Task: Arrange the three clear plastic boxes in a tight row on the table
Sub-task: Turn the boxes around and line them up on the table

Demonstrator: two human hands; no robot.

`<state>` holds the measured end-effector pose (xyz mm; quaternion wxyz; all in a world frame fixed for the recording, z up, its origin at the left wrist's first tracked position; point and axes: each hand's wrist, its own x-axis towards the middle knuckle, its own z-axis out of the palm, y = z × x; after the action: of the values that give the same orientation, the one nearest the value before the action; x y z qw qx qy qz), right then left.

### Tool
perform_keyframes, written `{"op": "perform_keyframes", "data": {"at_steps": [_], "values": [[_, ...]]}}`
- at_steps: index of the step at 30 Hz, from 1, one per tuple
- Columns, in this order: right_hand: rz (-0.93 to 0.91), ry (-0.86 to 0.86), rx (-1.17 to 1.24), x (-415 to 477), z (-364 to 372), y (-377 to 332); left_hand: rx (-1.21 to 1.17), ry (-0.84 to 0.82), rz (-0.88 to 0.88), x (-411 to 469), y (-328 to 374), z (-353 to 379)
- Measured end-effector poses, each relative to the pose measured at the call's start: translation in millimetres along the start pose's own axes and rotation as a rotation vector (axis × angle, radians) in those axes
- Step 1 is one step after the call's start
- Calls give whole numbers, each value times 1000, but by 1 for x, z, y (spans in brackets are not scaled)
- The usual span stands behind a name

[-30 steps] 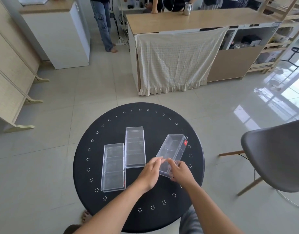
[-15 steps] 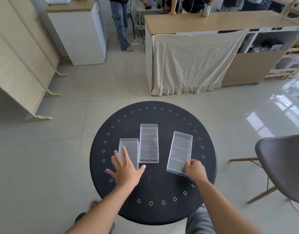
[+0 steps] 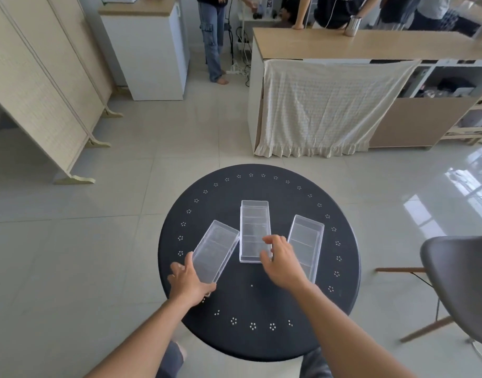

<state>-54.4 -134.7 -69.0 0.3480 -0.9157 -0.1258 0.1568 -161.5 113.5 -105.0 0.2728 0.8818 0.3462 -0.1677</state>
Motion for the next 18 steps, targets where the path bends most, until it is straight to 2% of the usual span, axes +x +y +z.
{"op": "perform_keyframes", "data": {"at_steps": [4, 6, 9, 14, 18], "values": [[-27, -152, -10, 10, 28, -27, -79, -85, 95, 14, -37, -18], [-12, -187, -24, 15, 41, -38, -138, -69, 137, 14, -48, -26], [39, -179, -44, 19, 56, -50, -218, 40, 90, 17, -63, -31], [77, -167, -313, 18, 66, -59, -439, 5, 71, 17, -70, -32], [100, -162, -236, 19, 64, -66, -614, 58, -9, 15, -61, -40]]}}
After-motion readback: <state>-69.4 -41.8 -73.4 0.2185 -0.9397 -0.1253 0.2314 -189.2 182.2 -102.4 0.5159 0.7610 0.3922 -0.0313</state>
